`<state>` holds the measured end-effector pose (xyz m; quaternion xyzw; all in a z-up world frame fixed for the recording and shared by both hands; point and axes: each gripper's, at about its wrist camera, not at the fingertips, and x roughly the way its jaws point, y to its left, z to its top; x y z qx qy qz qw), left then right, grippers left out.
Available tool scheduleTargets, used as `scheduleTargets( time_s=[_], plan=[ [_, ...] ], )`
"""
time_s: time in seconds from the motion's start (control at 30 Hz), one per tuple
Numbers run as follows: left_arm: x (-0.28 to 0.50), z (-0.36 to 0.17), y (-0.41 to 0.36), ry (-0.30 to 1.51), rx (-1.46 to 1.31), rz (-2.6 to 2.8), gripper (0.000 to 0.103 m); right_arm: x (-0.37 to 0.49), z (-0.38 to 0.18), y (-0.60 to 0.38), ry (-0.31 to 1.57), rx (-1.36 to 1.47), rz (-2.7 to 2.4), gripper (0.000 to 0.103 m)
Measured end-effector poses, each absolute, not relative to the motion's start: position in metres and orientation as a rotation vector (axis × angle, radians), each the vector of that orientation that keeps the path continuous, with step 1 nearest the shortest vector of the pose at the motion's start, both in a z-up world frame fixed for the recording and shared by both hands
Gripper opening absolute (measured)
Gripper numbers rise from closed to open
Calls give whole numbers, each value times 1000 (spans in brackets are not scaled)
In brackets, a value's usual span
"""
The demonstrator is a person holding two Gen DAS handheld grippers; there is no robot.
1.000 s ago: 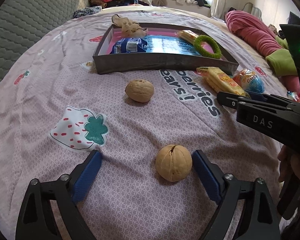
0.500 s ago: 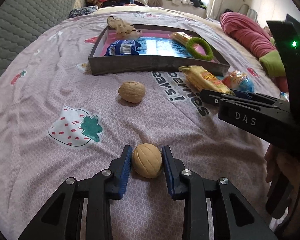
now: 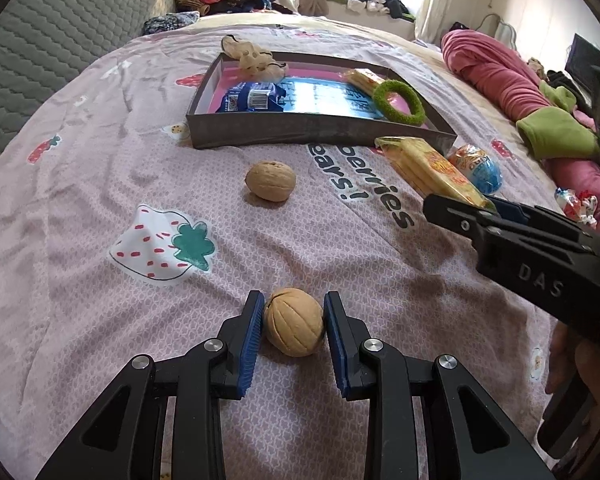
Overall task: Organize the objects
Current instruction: 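Close left tool on walnut while right tool grasps yellow bread package, then lift and carry walnut in left tool while right tool carries bread over tray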
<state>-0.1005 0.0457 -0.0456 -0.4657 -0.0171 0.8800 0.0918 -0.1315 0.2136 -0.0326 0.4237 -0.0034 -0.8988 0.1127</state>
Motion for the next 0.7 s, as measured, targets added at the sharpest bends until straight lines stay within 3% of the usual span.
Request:
scheduleTargets(
  time_s=[0.7],
  plan=[
    [-119,-11,28,-56,-1318,2701,32,-115,-11,190,-46,1151,-2652,43]
  ],
)
